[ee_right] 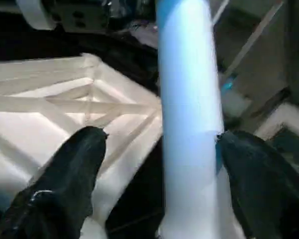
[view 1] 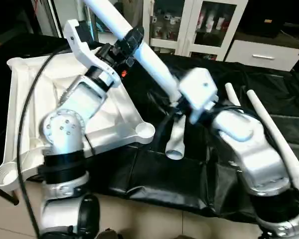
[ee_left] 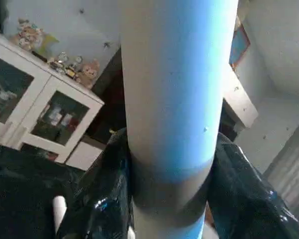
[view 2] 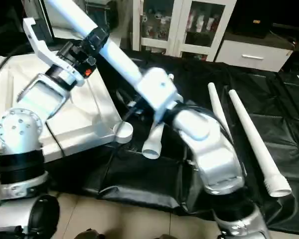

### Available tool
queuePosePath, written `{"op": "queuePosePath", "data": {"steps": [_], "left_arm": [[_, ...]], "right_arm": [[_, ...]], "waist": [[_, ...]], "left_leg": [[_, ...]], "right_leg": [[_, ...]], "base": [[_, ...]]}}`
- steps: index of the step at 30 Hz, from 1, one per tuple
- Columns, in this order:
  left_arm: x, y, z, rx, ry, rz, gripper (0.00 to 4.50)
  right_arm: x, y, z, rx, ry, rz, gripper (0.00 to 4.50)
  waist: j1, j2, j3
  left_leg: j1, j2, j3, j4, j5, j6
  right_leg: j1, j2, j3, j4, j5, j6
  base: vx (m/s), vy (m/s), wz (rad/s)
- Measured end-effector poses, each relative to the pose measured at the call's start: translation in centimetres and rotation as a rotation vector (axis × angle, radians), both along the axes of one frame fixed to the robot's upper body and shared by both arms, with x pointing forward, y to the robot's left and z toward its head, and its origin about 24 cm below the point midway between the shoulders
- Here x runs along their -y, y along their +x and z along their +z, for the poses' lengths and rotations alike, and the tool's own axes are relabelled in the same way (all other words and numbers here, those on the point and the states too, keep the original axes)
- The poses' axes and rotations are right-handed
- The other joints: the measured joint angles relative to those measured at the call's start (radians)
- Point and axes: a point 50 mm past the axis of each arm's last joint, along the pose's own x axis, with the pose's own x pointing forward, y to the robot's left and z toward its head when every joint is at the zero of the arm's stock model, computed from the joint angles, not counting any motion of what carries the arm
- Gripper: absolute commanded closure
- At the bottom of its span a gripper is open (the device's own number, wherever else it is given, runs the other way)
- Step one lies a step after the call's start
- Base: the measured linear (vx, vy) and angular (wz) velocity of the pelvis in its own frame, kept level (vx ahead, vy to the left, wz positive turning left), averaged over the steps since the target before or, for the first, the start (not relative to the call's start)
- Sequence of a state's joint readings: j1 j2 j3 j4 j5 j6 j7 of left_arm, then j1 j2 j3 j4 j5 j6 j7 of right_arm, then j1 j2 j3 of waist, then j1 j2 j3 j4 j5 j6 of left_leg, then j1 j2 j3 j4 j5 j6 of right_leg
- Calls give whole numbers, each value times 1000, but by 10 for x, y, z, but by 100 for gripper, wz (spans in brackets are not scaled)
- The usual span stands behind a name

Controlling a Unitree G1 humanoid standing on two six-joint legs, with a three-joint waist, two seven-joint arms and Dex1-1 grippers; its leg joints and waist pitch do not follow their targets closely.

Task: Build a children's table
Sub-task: Pick table leg

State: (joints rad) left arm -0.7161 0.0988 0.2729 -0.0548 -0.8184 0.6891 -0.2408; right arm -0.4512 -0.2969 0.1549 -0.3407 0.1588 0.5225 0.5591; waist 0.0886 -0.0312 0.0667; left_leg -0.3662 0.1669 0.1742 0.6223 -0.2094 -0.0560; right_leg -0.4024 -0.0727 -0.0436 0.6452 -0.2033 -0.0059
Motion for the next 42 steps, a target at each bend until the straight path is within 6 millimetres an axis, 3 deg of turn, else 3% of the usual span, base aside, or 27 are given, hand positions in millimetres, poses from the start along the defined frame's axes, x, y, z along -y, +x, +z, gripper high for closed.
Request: {"op": "queuePosePath", "data": {"steps": [7, 13, 20, 29, 42], "left_arm": [[6, -7, 0, 77, 139, -170, 271], [22, -26, -2, 127, 226, -431, 271], [32, -39, 1, 192, 225, -625, 271], [34, -45, 7, 235, 197, -736, 271], [33, -44, 6, 230, 150, -775, 271]], "right_arm": [[38, 4, 22, -179, 215, 91, 0], [58, 2, 8, -390, 168, 210, 0], [56, -10, -6, -545, 131, 354, 0], [57, -19, -8, -625, 154, 469, 0], [56, -25, -10, -702, 152, 529, 115]], "waist": [[0, 1, 0], [2, 3, -1], [0, 4, -1], [6, 4, -1], [8, 4, -1]], "left_leg": [[1, 0, 0, 0, 2, 1], [0, 0, 0, 0, 2, 1], [1, 0, 0, 0, 3, 0], [0, 0, 0, 0, 3, 1], [0, 0, 0, 0, 3, 1]], "right_leg": [[0, 0, 0, 0, 1, -2], [0, 0, 0, 0, 2, -3], [0, 0, 0, 1, 2, -4], [0, -1, -1, 1, 2, -4], [0, -1, -1, 0, 2, -4]], "base": [[0, 0, 0], [0, 0, 0], [0, 0, 0], [0, 0, 0], [0, 0, 0]]}}
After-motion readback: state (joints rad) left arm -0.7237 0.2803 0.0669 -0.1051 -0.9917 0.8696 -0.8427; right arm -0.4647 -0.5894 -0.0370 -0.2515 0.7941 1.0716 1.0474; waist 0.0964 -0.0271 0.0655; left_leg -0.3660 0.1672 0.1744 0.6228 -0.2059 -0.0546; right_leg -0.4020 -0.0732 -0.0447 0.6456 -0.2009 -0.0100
